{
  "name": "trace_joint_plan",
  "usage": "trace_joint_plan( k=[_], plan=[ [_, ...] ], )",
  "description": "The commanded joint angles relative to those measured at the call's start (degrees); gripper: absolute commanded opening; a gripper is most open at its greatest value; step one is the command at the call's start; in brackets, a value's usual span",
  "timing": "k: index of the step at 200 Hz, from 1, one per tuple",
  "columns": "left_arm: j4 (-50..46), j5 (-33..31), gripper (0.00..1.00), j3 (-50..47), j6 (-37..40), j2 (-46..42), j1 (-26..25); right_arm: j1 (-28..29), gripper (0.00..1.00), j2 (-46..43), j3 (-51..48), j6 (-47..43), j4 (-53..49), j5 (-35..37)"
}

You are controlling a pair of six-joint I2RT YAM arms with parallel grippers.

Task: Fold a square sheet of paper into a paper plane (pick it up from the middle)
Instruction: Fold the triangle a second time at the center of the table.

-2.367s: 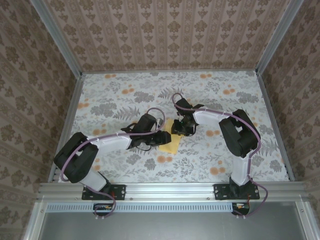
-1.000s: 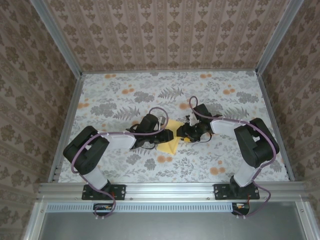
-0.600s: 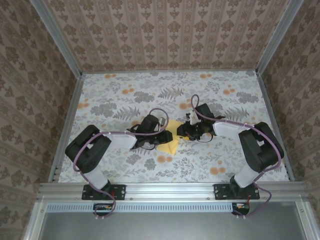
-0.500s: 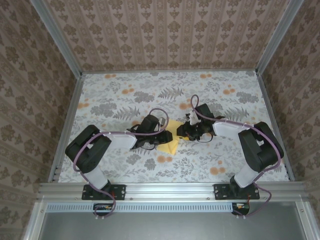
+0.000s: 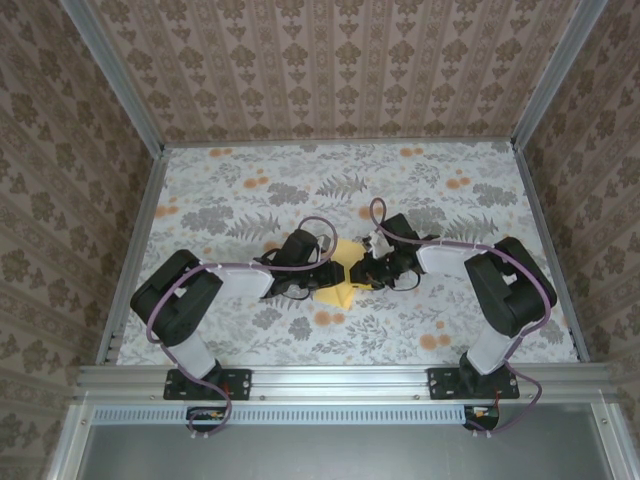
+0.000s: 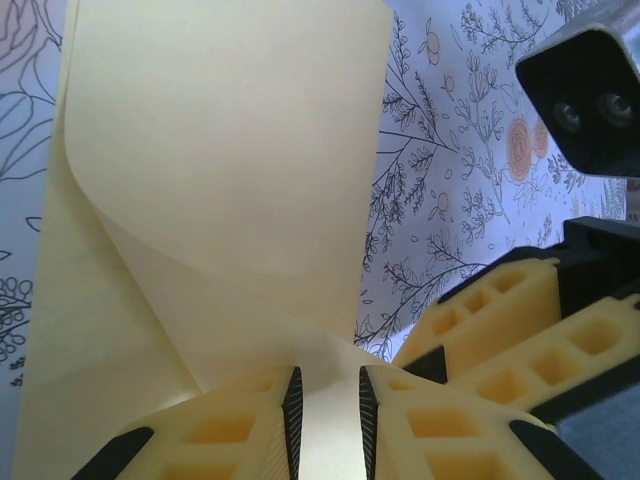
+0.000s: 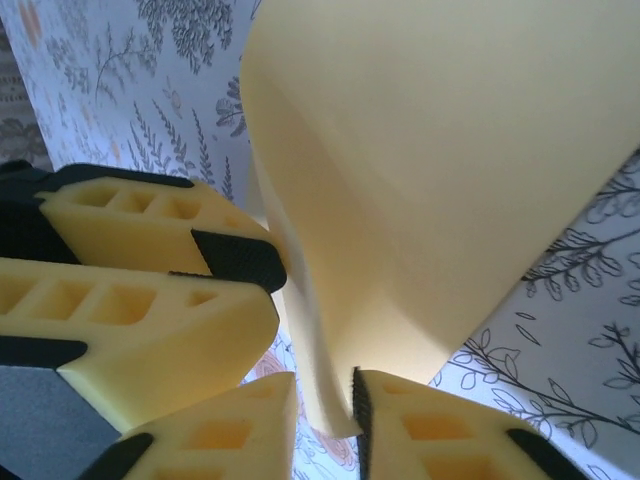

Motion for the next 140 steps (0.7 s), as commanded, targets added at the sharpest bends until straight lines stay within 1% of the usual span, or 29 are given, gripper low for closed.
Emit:
trace_joint_plan(
  k=[1,14,22,67,140],
  plan=[
    [-0.34,-0.57,0.26,-0.11,-0.35,-0.10,0.01,0.16,0.14,0.84,0.54,-1.95,-3.54,0.99],
    [-0.42,-0.24,0.26,0.01,-0.32,-0.33,0.02,0.15,0.08,0.98,1.52,-3.20,-5.52,3.34],
    [-0.56,0.25,0.25,0.15,-0.04,-0.31,0.03,0.15,0.06,1.29,2.09,-4.10,-6.27,4.12],
    [-0.65,1.84,0.23,0.64,0.18,0.76,-0.01,0.15,0.06,3.21,4.06,-7.34,-8.85,7.47],
    [-1.13,3.64,0.23,2.14,1.05,1.60,-0.53,0.12,0.07,4.93,6.25,-8.81,-9.99,8.03]
  ],
)
